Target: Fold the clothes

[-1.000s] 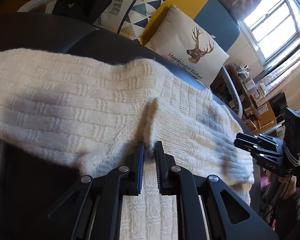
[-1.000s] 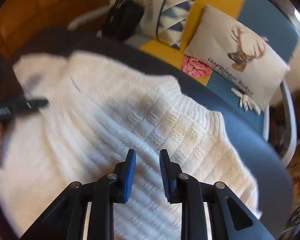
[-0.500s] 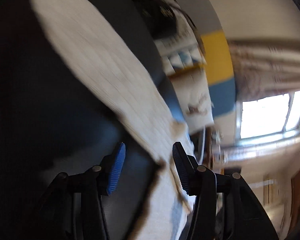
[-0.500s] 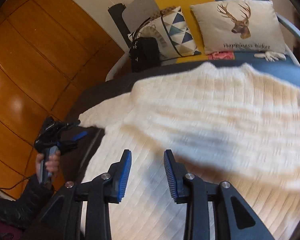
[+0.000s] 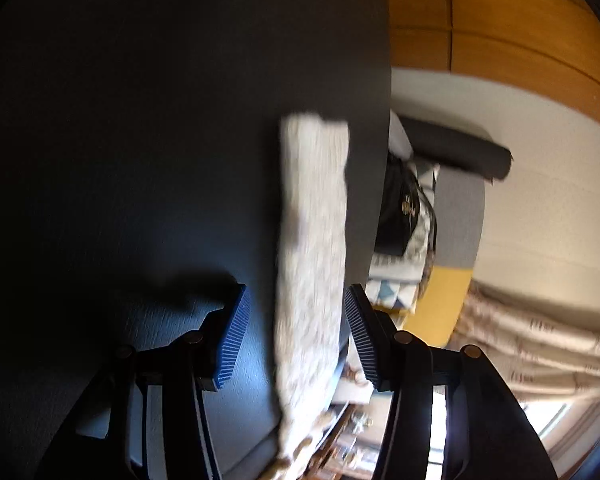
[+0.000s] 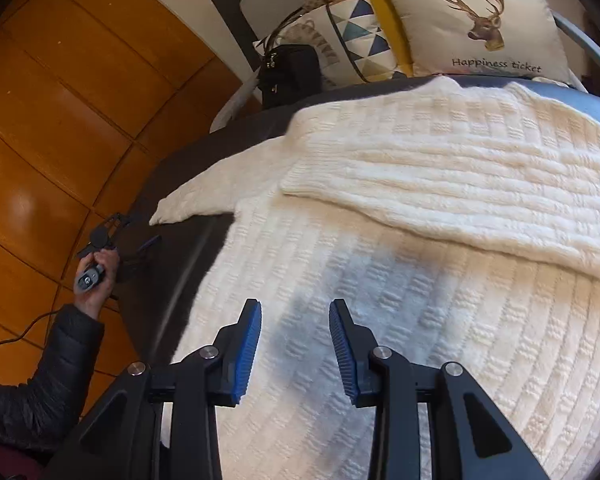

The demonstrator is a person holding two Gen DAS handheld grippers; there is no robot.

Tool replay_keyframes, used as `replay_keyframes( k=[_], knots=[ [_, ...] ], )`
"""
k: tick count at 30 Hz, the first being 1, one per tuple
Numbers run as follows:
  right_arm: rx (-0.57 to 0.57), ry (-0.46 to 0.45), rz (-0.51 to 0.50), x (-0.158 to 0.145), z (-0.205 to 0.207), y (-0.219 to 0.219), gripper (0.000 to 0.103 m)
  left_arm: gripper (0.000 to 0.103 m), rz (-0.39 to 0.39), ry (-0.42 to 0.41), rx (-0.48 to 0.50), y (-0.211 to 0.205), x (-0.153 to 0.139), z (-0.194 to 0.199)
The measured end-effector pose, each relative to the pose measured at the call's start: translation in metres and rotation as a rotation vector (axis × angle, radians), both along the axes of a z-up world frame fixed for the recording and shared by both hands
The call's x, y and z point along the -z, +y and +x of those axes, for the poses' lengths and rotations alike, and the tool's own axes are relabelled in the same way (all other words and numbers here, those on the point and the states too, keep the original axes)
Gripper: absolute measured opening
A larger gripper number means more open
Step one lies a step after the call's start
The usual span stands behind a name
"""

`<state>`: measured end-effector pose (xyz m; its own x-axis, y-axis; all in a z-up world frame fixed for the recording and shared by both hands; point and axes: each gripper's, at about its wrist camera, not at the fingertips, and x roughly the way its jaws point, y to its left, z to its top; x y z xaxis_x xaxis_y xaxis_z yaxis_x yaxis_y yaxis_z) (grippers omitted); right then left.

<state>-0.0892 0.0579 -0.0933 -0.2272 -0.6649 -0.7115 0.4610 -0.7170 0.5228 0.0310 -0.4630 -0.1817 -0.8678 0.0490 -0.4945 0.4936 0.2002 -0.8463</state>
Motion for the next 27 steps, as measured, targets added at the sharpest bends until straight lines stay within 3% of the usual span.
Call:
replay_keyframes(
  k=[6,7,8,9,13,16,20,27],
  knots=[
    [-0.029,0.016,0.044,-0.001,0.008,-0.015,0.037,0.052,-0.034,-0.050,-0.030,-0.019,-0.003,-0.022],
    [-0.035,0.013,0.049,0.000,0.009,-0.018,0.037,0.045,-0.055,-0.064,-0.029,-0.023,-0.004,-0.023],
    [-0.038,0.007,0.054,0.003,0.009,-0.020,0.037,0.016,-0.085,-0.089,-0.018,-0.026,-0.006,-0.026],
    [-0.038,0.004,0.064,0.005,0.010,-0.021,0.037,0.004,-0.122,-0.117,0.003,-0.026,-0.009,-0.031],
    [-0.025,0.001,0.098,0.013,0.012,-0.021,0.037,0.004,-0.202,-0.119,0.032,-0.022,-0.019,-0.041],
    [0.048,-0.027,0.091,0.018,0.007,-0.005,0.037,0.004,-0.233,-0.025,0.057,-0.004,-0.040,-0.049],
    [0.214,-0.101,0.028,0.024,-0.004,0.036,0.037,0.004,-0.331,0.102,0.185,0.046,-0.100,-0.087],
    [0.438,-0.158,-0.102,0.034,0.003,0.118,0.037,0.004,-0.483,0.337,0.523,0.198,-0.206,-0.185]
  ],
)
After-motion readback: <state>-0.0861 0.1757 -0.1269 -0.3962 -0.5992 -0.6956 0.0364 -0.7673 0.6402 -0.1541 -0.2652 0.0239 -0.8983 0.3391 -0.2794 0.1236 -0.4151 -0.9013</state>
